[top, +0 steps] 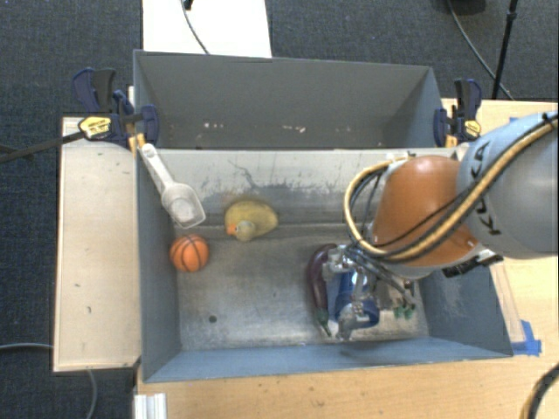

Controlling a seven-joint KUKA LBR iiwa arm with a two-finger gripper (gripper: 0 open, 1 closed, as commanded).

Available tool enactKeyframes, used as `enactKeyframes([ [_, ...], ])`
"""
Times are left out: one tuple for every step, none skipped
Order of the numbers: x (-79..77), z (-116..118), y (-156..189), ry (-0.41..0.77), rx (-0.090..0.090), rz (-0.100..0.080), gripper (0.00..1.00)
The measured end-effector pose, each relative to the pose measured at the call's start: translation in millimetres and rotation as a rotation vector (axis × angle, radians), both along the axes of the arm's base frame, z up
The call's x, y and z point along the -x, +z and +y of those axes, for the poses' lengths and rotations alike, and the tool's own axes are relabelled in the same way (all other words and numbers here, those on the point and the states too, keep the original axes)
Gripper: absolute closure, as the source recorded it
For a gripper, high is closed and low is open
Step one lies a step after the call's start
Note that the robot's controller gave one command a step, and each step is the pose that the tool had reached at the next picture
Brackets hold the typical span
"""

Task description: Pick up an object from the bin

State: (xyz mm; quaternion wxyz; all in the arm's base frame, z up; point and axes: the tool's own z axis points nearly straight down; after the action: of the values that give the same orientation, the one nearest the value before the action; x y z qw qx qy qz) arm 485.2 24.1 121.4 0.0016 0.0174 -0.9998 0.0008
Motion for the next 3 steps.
enactKeyframes([
  [-4.6,-0.4,-1.0,0.0,-0.001,-0.002,0.0],
  [-27.9,-8.3,-10.7,0.024,-0.004,-0.004,0.0],
  [-8.9,-7.8,29.8,0.111,-0.003,0.003,0.0],
])
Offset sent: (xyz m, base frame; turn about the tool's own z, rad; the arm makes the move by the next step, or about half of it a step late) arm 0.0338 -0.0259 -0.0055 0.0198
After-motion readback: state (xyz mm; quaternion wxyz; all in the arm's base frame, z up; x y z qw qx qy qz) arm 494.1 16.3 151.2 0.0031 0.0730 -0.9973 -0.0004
